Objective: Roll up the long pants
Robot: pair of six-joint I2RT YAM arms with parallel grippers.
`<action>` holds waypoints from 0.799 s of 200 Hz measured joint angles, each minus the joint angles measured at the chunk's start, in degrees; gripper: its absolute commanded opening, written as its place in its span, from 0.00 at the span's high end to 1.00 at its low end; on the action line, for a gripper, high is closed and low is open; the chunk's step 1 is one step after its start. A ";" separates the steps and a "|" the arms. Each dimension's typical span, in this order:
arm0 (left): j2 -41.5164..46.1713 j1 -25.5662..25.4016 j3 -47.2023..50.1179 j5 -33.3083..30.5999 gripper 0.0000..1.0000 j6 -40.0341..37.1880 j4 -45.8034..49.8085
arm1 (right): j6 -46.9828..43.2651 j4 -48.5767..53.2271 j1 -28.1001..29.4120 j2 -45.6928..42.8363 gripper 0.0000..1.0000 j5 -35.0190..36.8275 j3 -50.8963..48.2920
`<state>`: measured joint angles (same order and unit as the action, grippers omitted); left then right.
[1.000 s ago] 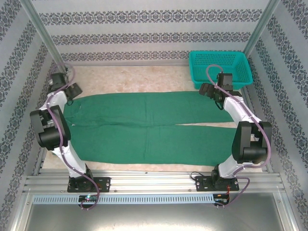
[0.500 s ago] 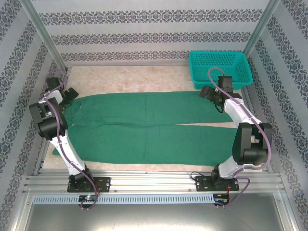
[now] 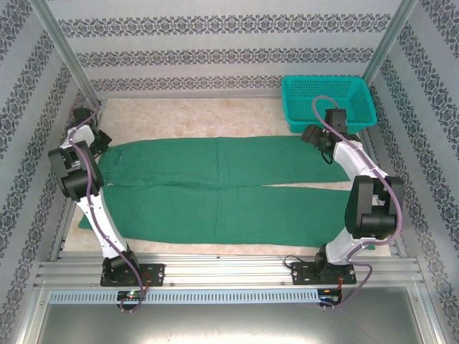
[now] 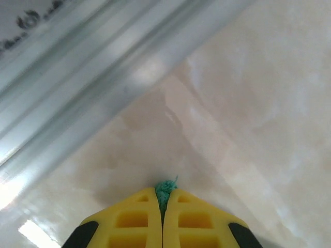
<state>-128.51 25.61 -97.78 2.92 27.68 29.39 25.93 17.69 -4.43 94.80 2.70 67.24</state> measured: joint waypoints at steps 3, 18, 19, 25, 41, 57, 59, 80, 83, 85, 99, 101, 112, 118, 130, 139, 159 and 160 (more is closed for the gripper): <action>0.28 -0.07 0.52 -0.09 1.00 -0.02 -0.55 | 0.20 0.22 -0.17 0.33 0.10 0.13 0.44; 1.07 -0.17 2.03 -0.09 1.00 -0.07 -1.79 | 1.40 1.84 -1.53 2.45 0.10 1.40 3.26; 1.11 -0.17 2.10 -0.09 1.00 -0.07 -1.84 | 1.46 1.90 -1.60 2.58 0.10 1.49 3.41; 1.44 -0.17 2.71 -0.07 1.00 -0.17 -2.25 | 2.16 2.99 -2.32 3.82 0.10 2.08 4.98; 2.71 -0.17 4.90 -0.11 1.00 -0.28 -3.30 | 3.80 6.82 -4.90 8.28 0.12 2.54 10.49; 4.15 -0.17 7.32 -0.13 1.00 -0.44 -4.17 | 5.03 10.97 -7.98 13.94 0.16 2.62 17.31; 4.28 -0.17 7.58 -0.13 1.00 -0.46 -4.24 | 5.22 11.30 -8.22 14.43 0.17 2.62 17.88; 4.83 -0.17 8.48 0.24 1.00 -0.68 -4.66 | 5.90 16.55 -11.43 22.18 0.19 1.73 26.34; 4.83 -0.15 8.48 0.28 1.00 -0.68 -4.66 | 6.08 17.18 -11.82 23.04 0.19 1.38 27.28; 4.83 -0.15 8.48 0.28 1.00 -0.68 -4.66 | 6.08 17.51 -12.02 23.39 0.19 1.27 27.74; 4.83 -0.15 8.39 0.50 1.00 -0.92 -4.61 | 6.56 20.04 -13.25 26.73 0.18 0.92 31.30; 4.83 -0.15 8.37 0.52 1.00 -0.96 -4.59 | 6.56 20.35 -13.38 27.19 0.18 0.92 31.65; 4.81 -0.15 8.24 0.76 1.00 -1.25 -4.50 | 6.78 21.90 -13.73 29.33 0.19 0.83 33.33; 4.74 -0.15 8.11 0.98 1.00 -1.36 -4.35 | 6.82 22.60 -13.81 30.51 0.20 0.70 34.05; 4.63 -0.15 7.85 1.38 1.00 -1.73 -4.11 | 6.93 24.04 -13.79 32.26 0.19 0.44 34.84; 4.59 -0.15 7.82 1.40 1.00 -1.79 -4.09 | 6.93 24.74 -13.79 33.07 0.19 0.35 34.88; 4.11 -0.15 6.84 1.66 1.00 -2.08 -3.04 | 6.91 25.79 -13.81 33.66 0.19 0.31 34.84; 4.09 -0.15 6.78 1.68 1.00 -2.10 -3.02 | 6.93 25.83 -13.81 33.68 0.19 0.31 34.86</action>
<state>-124.42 25.45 -91.00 4.60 25.58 26.37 32.86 43.53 -18.24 128.49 3.01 102.10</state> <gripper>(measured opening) 0.055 0.814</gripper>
